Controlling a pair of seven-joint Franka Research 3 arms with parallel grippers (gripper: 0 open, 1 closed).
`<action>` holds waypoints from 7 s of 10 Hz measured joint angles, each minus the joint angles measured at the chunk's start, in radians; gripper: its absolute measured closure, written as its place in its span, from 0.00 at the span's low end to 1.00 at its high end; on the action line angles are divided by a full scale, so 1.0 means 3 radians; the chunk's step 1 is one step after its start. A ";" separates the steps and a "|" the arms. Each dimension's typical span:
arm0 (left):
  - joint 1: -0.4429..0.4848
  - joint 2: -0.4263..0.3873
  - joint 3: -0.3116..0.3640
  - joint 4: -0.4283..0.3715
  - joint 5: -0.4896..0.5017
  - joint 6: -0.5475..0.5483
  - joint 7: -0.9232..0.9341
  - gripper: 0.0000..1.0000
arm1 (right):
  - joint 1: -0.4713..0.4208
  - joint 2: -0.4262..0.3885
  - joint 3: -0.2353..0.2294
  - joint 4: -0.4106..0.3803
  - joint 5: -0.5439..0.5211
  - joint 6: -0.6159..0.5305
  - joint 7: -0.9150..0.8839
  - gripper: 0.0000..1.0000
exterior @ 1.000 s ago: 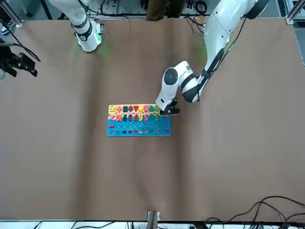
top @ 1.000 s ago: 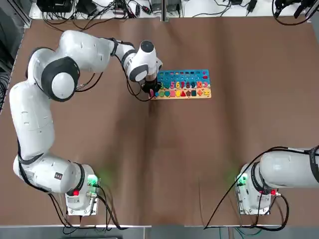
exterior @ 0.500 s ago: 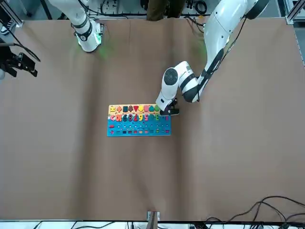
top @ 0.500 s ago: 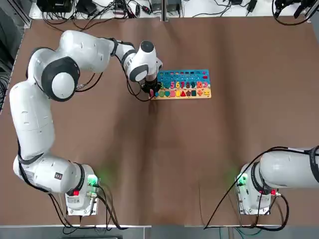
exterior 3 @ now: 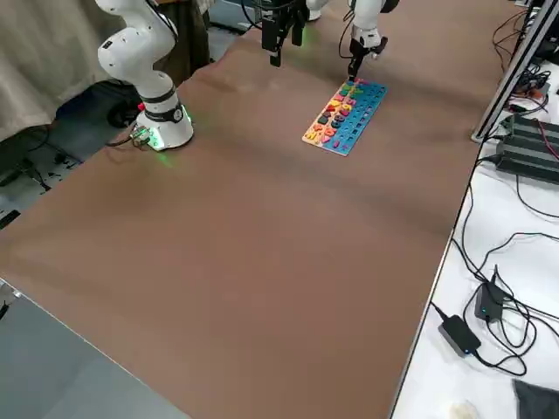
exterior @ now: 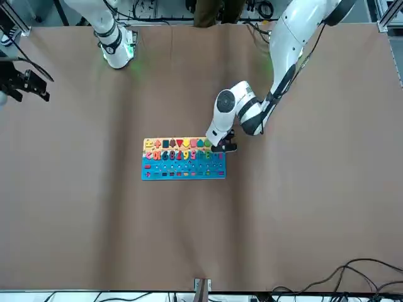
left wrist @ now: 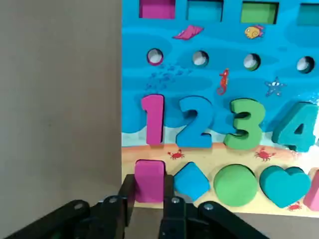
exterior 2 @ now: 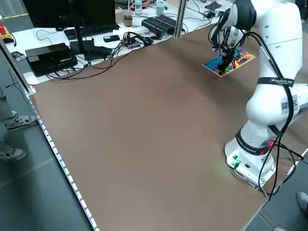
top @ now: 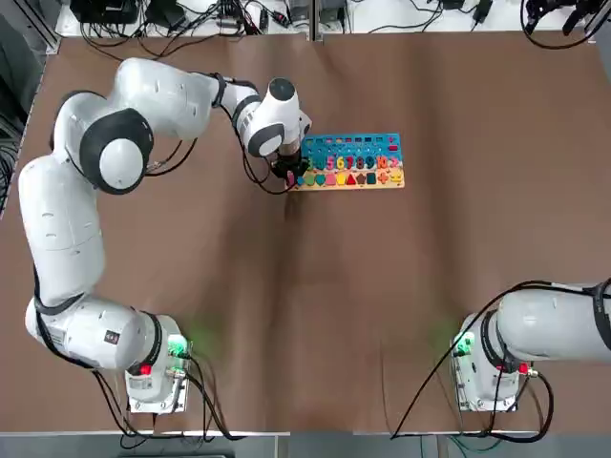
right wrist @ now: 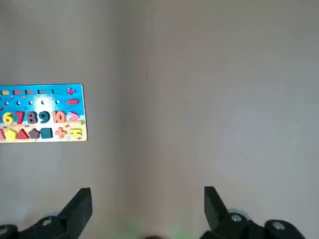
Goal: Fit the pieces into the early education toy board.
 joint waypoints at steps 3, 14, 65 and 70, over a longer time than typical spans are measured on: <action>-0.0011 0.0006 0.0000 0.0001 0.0067 0.0000 -0.0058 0.74 | 0.0000 0.0005 0.0000 0.0000 -0.0001 0.0000 0.0010 0.01; -0.0013 0.0006 0.0000 0.0001 0.0077 -0.0002 -0.0076 0.74 | 0.0012 0.0008 0.0010 0.0000 -0.0003 0.0000 0.0066 0.01; 0.0280 -0.1978 0.1824 0.1198 -0.1396 -0.2277 0.3128 0.00 | 0.0013 0.0009 0.0020 0.0001 -0.0041 0.0000 0.0114 0.01; 0.0631 -0.2396 0.1877 0.1218 -0.1408 -0.2771 0.3477 0.00 | 0.0013 0.0010 0.0020 0.0001 -0.0042 -0.0001 0.0114 0.01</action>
